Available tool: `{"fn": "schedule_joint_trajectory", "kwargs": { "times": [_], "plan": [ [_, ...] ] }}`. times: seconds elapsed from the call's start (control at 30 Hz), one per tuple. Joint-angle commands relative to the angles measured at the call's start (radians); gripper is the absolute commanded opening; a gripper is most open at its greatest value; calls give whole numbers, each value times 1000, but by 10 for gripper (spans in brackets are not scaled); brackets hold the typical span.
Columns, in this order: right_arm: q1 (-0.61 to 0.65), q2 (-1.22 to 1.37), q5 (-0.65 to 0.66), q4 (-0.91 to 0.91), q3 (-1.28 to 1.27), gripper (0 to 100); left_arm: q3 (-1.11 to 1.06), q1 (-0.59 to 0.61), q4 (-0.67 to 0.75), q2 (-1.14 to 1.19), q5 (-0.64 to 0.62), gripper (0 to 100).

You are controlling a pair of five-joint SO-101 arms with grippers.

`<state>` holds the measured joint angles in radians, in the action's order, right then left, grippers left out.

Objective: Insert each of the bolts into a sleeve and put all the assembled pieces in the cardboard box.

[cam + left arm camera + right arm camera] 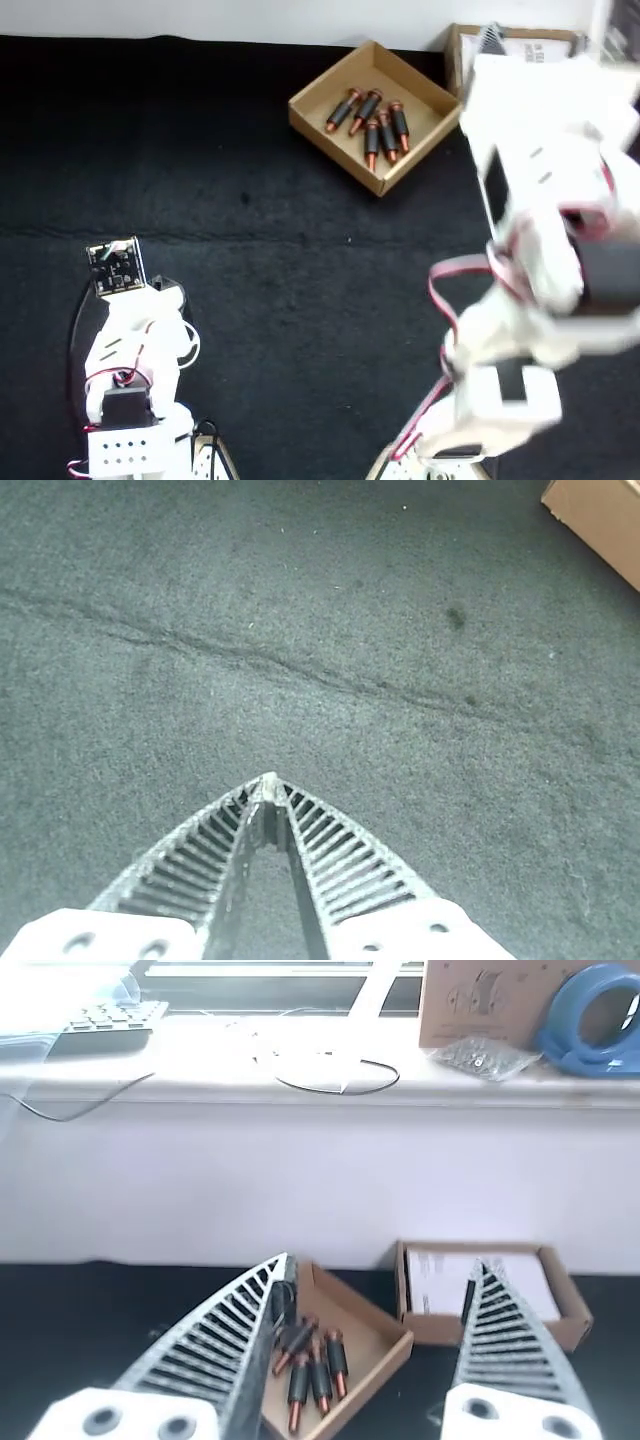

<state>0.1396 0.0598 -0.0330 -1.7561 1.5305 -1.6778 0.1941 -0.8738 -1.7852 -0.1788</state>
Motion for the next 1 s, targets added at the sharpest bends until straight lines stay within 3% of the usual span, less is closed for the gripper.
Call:
{"fn": "schedule_joint_trajectory", "kwargs": {
  "times": [0.0,0.57,0.73,0.97],
  "plan": [
    [-12,-255,11,-12,-251,245,-18,-16,-5,-16,8,13],
    [-12,-1153,11,16,-1652,245,-18,-45,-61,-16,6,11],
    [-12,-1331,11,191,-2081,245,-18,-136,-130,-18,6,10],
    [-13,-1540,12,568,-2744,245,-18,-145,-239,-18,8,10]
  ]
}}
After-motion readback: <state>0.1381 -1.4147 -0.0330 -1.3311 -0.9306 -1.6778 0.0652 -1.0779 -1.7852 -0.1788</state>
